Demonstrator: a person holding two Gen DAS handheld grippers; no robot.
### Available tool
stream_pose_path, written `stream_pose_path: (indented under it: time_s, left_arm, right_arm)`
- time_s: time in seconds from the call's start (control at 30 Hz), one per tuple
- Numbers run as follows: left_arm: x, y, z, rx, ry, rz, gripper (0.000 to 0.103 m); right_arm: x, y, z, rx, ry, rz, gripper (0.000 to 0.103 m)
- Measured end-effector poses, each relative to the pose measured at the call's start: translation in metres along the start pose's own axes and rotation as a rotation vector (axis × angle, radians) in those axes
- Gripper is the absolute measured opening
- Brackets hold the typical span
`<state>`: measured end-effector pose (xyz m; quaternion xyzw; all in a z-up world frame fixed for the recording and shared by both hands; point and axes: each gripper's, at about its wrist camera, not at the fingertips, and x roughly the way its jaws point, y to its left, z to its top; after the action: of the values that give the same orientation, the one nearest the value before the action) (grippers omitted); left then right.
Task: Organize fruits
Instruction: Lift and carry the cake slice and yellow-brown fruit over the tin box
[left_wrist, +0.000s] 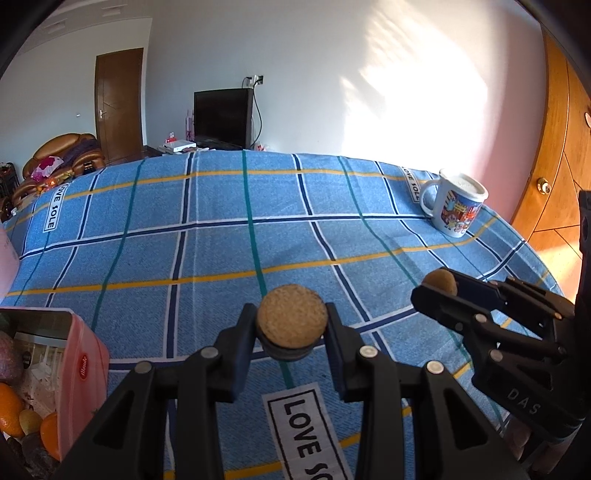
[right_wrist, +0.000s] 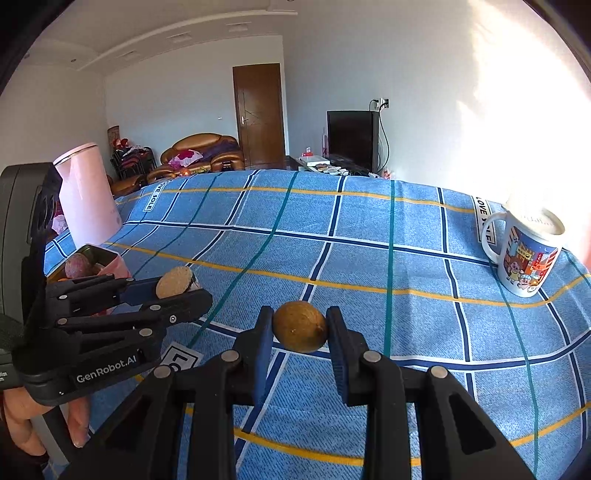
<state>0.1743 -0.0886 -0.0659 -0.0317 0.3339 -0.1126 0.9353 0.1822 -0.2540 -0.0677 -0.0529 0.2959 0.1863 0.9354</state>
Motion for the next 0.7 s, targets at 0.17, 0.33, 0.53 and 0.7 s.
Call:
stream_pose_path:
  time_s: [0.17,0.33,0.53,0.7]
  left_arm:
    - [-0.005,-0.003,0.000,0.014,-0.029,0.010,0.037]
    - [-0.010,-0.006,-0.001,0.028,-0.049,0.023,0.037]
    - [-0.016,-0.007,-0.002,0.036,-0.078,0.034,0.037]
    - [-0.020,-0.008,-0.003,0.047,-0.098,0.042,0.037]
  right_arm:
    - [-0.006,0.001,0.000,-0.002,-0.034,0.004,0.030]
    - [-0.010,0.001,0.000,-0.007,-0.058,0.003,0.030]
    - [-0.015,0.002,-0.001,-0.009,-0.084,0.001,0.030]
    - [-0.021,0.002,-0.002,-0.011,-0.110,-0.001,0.030]
